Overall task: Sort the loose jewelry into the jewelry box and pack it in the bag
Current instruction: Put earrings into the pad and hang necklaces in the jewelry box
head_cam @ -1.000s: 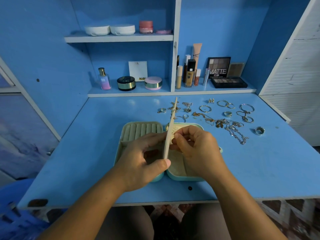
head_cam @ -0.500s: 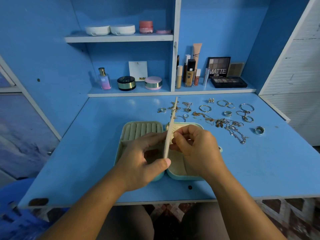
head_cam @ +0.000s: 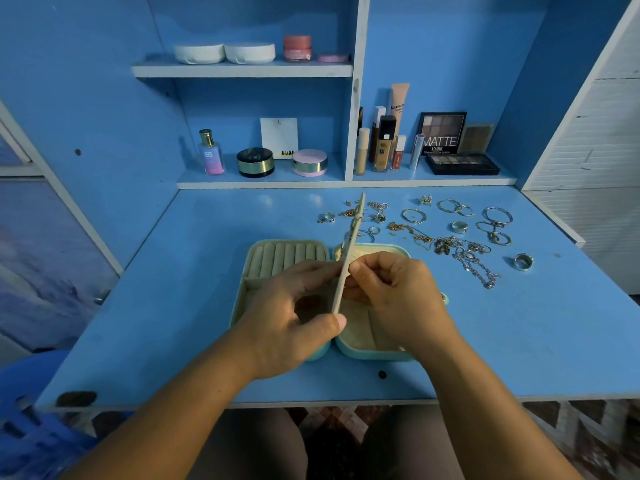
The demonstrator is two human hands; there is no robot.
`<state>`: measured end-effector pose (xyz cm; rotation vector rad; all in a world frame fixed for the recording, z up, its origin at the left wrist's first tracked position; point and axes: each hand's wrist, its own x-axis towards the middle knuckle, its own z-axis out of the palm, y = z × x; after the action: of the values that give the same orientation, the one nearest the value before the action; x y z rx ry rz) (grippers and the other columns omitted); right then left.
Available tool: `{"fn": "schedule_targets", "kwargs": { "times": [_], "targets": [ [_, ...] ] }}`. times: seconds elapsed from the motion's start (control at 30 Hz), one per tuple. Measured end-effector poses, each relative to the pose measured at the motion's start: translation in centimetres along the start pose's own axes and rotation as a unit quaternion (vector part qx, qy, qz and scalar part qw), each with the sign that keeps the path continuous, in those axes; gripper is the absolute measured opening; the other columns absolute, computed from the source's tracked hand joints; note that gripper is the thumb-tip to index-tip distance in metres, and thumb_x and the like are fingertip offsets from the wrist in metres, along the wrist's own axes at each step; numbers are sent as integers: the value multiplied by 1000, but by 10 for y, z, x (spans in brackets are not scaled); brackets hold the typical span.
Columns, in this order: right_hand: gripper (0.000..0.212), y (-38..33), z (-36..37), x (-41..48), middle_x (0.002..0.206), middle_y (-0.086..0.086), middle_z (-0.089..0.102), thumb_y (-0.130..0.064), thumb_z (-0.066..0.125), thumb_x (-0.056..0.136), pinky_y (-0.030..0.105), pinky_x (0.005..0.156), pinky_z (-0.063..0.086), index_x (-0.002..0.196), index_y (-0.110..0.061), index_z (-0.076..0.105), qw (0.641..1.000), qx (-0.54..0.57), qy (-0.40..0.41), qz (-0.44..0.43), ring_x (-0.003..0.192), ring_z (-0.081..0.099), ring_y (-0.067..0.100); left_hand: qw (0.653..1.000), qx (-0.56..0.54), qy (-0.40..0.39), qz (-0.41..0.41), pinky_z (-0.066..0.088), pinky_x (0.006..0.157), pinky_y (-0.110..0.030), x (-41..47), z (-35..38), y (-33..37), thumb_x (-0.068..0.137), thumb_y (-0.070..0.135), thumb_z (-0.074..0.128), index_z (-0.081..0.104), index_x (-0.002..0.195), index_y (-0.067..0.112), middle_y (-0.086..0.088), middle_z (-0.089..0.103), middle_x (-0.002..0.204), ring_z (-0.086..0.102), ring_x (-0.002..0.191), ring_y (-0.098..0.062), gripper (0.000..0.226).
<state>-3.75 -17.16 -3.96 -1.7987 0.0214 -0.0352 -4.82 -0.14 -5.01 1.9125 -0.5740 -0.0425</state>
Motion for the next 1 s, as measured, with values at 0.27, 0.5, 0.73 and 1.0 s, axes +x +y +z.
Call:
{"fn": "schedule_targets", "kwargs": {
  "times": [0.27, 0.5, 0.73, 1.0],
  "targets": [
    [18, -1, 0, 0, 75, 5, 74, -17, 58, 93, 37, 81, 57, 84, -5, 69, 999, 27, 1, 33, 71, 71, 15, 999, 39, -5, -1, 52, 95, -43, 1, -1, -4, 76, 40, 59, 61, 131, 22, 9, 58, 121, 58, 118, -17, 59],
    [20, -4, -2, 2, 76, 8, 74, -17, 57, 94, 40, 83, 57, 84, -4, 69, 998, 28, -13, 51, 73, 71, 19, 999, 47, -9, -5, 51, 97, -43, 0, 0, -6, 77, 44, 58, 57, 135, 22, 7, 55, 126, 55, 121, -15, 63],
    [19, -7, -4, 2, 78, 10, 73, -17, 58, 93, 36, 80, 58, 87, -2, 67, 997, 43, -35, 58, 72, 72, 19, 1000, -4, 4, 11, 49, 90, -23, -1, 1, -1, 76, 34, 60, 62, 128, 20, 11, 62, 118, 60, 114, -15, 54],
    [8, -1, -1, -4, 72, -1, 72, -15, 64, 89, 21, 67, 56, 81, -16, 65, 1000, -20, 8, -13, 65, 70, 7, 1000, -7, 10, 10, 50, 91, -24, -3, 1, -2, 75, 36, 61, 60, 130, 22, 10, 63, 121, 60, 117, -13, 57]
  ]
}}
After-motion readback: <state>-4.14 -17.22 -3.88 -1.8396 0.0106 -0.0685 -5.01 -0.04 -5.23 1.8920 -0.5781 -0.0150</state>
